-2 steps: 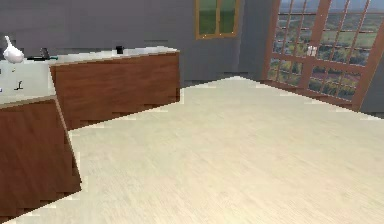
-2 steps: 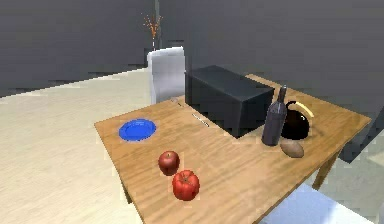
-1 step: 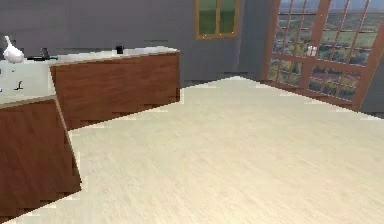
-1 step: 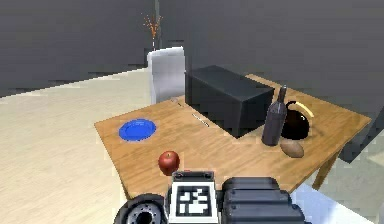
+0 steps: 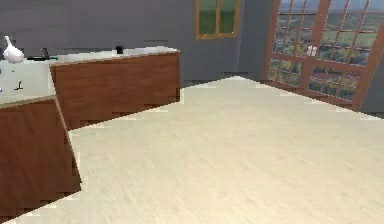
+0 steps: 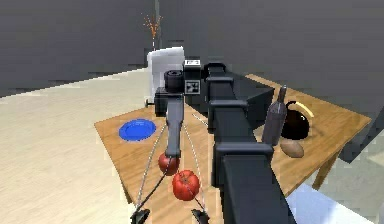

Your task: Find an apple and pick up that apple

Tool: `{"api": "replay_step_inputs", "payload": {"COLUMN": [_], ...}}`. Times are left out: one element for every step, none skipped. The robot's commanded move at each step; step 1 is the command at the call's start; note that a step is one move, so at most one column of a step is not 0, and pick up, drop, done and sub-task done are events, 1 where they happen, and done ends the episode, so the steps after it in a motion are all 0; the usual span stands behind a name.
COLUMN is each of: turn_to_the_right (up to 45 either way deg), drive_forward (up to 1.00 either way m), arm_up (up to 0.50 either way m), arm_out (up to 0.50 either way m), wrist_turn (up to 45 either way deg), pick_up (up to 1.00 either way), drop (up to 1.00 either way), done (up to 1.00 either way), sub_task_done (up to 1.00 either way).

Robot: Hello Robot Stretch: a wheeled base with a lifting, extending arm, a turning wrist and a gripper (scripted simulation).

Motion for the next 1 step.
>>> {"api": "replay_step_inputs", "payload": {"turn_to_the_right": [0.0], "drive_forward": [0.00], "arm_up": [0.00], "arm_out": [0.00], "wrist_turn": [45.0], "pick_up": [0.00], "drop": [0.00], "done": [0.00], "sub_task_done": [0.00]}}
